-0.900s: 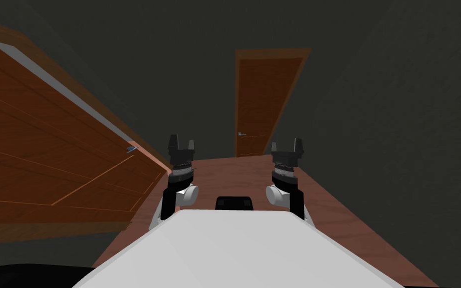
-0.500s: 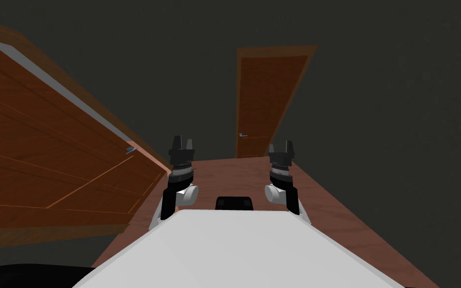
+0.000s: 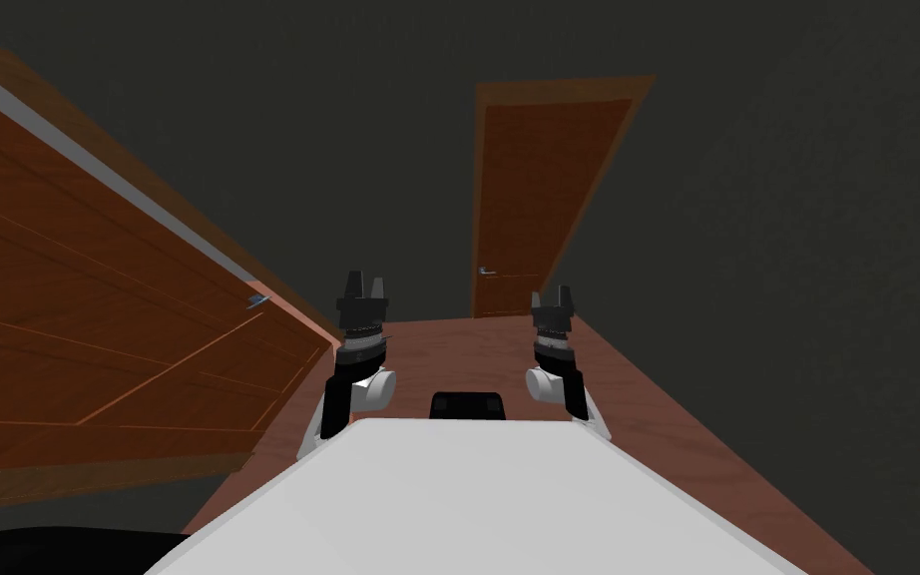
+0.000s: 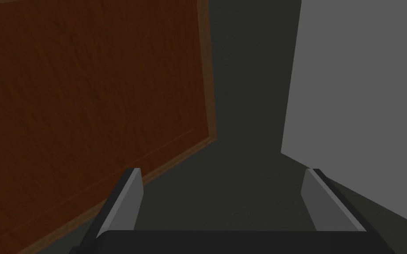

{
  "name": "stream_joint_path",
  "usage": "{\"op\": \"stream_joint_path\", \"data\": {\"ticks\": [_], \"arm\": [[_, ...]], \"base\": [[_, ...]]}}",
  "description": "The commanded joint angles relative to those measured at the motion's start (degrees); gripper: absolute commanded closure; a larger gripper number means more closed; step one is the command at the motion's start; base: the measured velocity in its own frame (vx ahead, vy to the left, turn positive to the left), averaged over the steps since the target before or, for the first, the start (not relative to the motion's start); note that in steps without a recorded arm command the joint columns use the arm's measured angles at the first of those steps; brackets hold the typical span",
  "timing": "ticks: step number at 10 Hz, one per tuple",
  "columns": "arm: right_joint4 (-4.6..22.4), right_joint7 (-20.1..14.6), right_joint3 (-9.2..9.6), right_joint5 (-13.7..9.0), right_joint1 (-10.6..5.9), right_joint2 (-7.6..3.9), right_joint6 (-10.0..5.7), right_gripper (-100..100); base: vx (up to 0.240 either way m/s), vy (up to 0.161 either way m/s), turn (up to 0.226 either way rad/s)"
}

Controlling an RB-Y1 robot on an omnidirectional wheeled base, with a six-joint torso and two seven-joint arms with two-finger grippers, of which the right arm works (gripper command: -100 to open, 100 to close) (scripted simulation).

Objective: Pull the door open

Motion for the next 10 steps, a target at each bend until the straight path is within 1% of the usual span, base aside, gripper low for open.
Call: {"op": "stream_joint_path", "data": {"ticks": [1, 3, 9, 10], "arm": [[2.37, 0.0, -0.24, 0.07, -0.83, -0.45, -0.47, -100], [5.25, 0.02, -0.57, 0.16, -1.92, -1.0, -0.96, -100], [15.16, 0.07, -1.74, 0.46, -5.82, -2.61, -2.72, -100], [15.53, 0.07, -1.74, 0.46, -5.82, -2.61, -2.72, -100]], "base": [[0.088, 0.002, 0.027], [0.091, -0.004, 0.036], [0.101, -0.005, 0.037], [0.062, -0.016, 0.016]]}}
